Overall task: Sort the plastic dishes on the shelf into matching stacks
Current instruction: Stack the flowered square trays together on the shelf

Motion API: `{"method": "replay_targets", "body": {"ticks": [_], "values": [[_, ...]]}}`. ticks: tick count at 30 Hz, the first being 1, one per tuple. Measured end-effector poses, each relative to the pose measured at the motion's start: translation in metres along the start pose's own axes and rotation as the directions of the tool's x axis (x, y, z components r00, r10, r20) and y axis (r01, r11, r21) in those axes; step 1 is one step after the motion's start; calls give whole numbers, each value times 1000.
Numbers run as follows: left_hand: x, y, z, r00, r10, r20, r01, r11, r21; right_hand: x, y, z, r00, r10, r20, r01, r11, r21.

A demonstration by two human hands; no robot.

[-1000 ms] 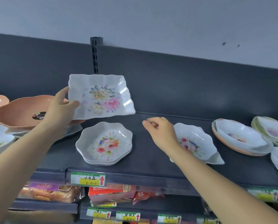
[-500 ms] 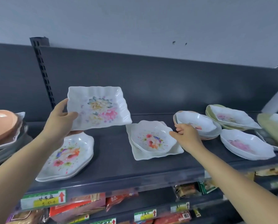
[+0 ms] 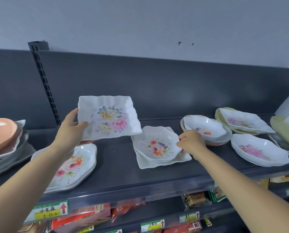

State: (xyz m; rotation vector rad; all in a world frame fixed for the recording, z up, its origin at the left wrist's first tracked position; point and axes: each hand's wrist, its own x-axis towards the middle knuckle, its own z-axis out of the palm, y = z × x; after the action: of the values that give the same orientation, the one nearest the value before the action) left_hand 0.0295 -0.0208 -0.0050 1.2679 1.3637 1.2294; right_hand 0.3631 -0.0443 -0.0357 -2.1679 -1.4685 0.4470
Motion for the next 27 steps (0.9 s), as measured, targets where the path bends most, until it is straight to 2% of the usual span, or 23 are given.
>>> {"method": "replay_targets", "body": {"ticks": [3,11,15,18,23,27], "values": [[3,-1,1,1000,-1,-1,1,1000,2,3,2,0,999,48,13,-49,996,78],[9,-4,2,1000,-15,-5,15,1000,-23,7,3,-3,994,92,54,-99,982,160],[11,-5,3,1000,-15,-14,14,999,-30,13,8,-2,980,169,105,-195,917,349],[12,-4,4,1000,-15,-5,14,999,-29,9,7,-11,978,182,104,-209,866,454],[8,2,16,1000,-6,23,7,999,-40,5,15,-49,981,195,-14,-140,752,644],[1,-1,42,996,-11,92,15,999,-49,3,29,-88,963,212,-167,-48,744,666]]}}
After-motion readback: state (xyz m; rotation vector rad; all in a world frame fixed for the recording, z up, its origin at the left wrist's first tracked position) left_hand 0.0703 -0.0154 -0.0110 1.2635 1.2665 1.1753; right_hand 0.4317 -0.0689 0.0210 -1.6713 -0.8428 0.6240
